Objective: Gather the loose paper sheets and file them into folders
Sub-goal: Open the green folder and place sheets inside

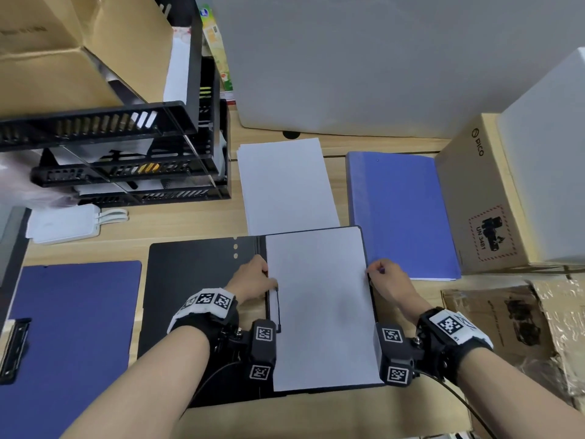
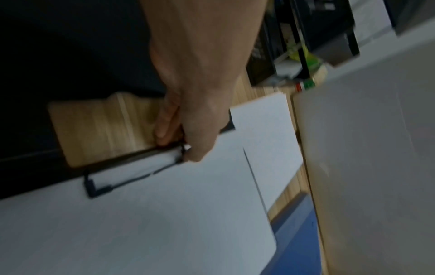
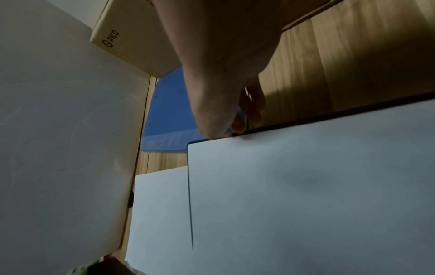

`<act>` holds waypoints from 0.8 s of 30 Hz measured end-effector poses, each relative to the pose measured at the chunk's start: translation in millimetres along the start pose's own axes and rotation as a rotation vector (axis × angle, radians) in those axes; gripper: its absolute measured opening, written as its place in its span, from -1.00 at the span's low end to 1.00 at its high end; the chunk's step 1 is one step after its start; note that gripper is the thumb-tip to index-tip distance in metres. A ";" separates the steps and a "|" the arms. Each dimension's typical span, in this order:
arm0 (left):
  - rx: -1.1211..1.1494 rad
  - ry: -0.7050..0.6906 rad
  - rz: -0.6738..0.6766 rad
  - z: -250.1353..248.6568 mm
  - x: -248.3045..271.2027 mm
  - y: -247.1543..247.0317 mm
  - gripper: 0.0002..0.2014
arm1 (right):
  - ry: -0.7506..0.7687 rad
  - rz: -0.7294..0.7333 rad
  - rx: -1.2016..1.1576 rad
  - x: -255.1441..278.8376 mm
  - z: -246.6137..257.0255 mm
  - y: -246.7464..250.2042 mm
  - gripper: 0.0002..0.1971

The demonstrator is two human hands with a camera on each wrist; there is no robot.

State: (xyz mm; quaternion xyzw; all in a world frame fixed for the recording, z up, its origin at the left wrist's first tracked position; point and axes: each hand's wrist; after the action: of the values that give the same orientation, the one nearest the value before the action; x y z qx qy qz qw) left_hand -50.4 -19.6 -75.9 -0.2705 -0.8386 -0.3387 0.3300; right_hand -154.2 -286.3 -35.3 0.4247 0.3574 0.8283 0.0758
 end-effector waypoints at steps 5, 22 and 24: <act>0.164 -0.004 -0.349 30.3 8.7 48.2 -0.89 | 0.058 0.285 -0.178 0.5 51.9 -19.9 -0.85; 0.376 0.434 -0.581 109.8 29.9 111.5 -0.17 | 0.013 0.621 -0.032 6.9 111.7 -89.1 -0.71; 0.448 0.390 -0.546 114.4 30.2 116.2 -0.30 | 0.012 0.611 -0.067 8.5 110.6 -89.4 -0.70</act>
State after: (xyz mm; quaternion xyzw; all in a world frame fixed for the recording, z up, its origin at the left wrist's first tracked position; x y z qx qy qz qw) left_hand -33.3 145.3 -71.5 0.1102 -0.8543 -0.2678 0.4317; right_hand -91.6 -158.7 -46.0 0.5047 0.1861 0.8267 -0.1651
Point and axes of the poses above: each hand's wrist, its own x-axis away from the middle knuckle, its own y-axis out of the back of the hand, z = x × y, and after that the axes turned 11 degrees about x, right-handed
